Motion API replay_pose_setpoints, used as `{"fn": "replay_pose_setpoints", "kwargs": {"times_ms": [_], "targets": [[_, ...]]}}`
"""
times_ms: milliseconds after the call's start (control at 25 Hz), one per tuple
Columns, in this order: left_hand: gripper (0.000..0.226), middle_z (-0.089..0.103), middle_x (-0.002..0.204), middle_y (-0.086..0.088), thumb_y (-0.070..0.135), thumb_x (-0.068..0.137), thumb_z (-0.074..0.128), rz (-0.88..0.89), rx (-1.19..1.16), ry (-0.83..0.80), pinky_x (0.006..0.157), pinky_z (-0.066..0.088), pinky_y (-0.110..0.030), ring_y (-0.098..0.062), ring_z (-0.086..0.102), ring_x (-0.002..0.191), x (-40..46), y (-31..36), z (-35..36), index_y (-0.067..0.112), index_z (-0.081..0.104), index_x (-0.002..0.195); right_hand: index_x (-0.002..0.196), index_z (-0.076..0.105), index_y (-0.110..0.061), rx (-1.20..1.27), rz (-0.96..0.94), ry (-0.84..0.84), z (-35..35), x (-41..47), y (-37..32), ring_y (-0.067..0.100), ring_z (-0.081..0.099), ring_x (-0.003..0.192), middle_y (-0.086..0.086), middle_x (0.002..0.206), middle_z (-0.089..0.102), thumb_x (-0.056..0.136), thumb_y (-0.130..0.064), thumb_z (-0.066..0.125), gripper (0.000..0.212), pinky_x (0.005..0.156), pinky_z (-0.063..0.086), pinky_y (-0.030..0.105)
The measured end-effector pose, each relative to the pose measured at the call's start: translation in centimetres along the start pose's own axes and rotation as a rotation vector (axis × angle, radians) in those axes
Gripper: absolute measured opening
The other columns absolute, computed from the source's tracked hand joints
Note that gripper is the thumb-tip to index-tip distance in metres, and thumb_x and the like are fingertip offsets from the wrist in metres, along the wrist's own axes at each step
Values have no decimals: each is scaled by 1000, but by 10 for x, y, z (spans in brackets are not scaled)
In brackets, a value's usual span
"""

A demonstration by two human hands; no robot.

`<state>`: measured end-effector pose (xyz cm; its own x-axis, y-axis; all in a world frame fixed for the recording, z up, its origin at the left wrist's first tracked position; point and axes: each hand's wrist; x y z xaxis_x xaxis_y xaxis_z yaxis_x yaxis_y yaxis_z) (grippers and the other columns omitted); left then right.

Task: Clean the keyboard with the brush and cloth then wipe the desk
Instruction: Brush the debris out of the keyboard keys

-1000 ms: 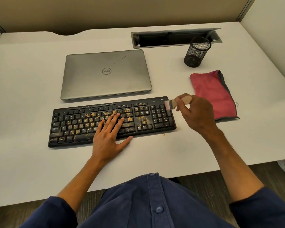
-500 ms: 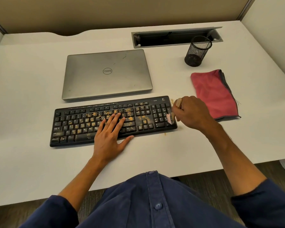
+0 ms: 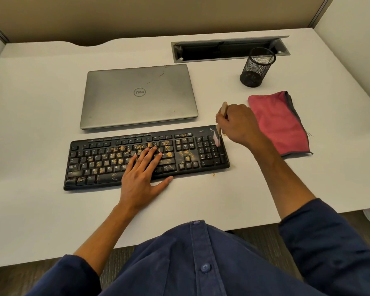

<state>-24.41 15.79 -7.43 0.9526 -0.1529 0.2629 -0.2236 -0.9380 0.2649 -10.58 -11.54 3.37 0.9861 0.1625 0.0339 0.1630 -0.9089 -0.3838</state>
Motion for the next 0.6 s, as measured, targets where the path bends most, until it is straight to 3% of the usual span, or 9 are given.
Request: {"fn": "replay_pose_setpoints", "kwargs": {"times_ms": [160,320,480,600], "targets": [[77,39,157,-4,71,91,40,-1,5,-1,122,20,-44,-19,30,148,0,0,0,19,48,147,85,69,-4,-80,14,73,1,20,-5,30,61,74,11,80,69,102,-32,37,45,62,32,32],[76,38,158,-3,70,91,41,-7,17,-20,123,14,-39,-18,28,148,0,-2,0,20,46,148,82,66,-4,-91,26,143,-3,20,-9,25,53,69,11,77,66,103,-34,39,45,63,30,31],[76,37,158,-3,70,91,43,-9,23,-20,123,12,-38,-18,28,148,0,-1,0,20,45,148,86,70,-8,-121,33,-1,-4,9,-1,30,61,76,9,79,69,99,-32,39,42,62,34,31],[76,38,158,-3,70,91,42,-13,19,-18,123,15,-40,-18,28,148,0,0,0,20,46,148,83,69,-12,-124,49,-113,-12,1,6,28,63,77,5,77,69,88,-36,39,39,66,47,36]]}}
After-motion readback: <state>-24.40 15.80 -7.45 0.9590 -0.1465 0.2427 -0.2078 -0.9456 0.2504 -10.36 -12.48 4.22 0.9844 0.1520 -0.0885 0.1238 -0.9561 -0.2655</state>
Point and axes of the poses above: each hand's wrist, its own x-axis towards the middle knuckle, its own z-axis out of the palm, y = z × x
